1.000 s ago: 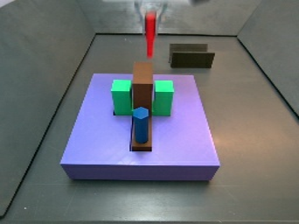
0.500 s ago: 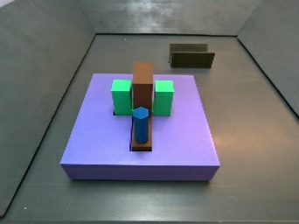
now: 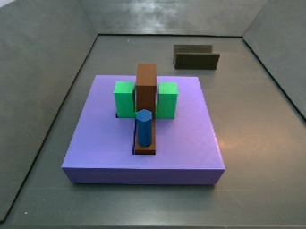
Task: Pick up the red object. Move up. Move to above the board. Insert the red object.
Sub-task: Move to above the board, then insert the red object.
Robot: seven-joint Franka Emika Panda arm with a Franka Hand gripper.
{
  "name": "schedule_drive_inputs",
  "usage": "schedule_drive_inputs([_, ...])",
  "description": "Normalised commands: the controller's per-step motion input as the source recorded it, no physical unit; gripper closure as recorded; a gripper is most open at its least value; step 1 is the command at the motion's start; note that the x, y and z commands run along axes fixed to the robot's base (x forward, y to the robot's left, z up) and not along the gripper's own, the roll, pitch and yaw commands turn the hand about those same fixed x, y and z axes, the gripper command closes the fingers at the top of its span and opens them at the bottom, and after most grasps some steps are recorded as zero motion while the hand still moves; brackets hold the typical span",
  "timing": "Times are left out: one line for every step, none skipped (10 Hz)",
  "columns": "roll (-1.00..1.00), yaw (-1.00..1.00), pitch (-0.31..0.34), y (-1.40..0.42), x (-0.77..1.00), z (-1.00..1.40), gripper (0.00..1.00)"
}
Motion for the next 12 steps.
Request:
schedule_drive_inputs([0.02,0.02,0.146,-0.55,0.06,0.14,1.00])
schedule_drive_inputs([0.02,0.02,0.123,-0.22,0.06,0.06,1.00])
schedule_drive_inputs([0.00,0.00,0.000,0.00,0.00,0.00,1.00])
schedule_drive_inputs([-0.05,0.00,0.000,0.04,0.10,-0.13,1.00])
schedule_drive_inputs([-0.38,0.00,0.000,0.43,0.27,-0.40,1.00])
schedule_drive_inputs([-0.47,-0.02,-0.066,0.50,0.20,-0.22,1.00])
schedule_drive_inputs([-0.41,0.00,-0.137,0.35,0.14,-0.32,1.00])
schedule_drive_inputs([-0.30,0.00,-0.130,0.14,0.08,-0.53,1.00])
schedule_drive_inputs([-0.27,0.00,-0.104,0.09,0.05,-0.61,1.00])
schedule_drive_inputs([-0.13,0.00,-0.314,0.00,-0.13,-0.55,1.00])
schedule_drive_inputs([0.04,0.09,-0.374,0.00,-0.22,-0.51,1.00])
schedule_drive_inputs([0.20,0.06,-0.313,0.02,-0.25,-0.51,1.00])
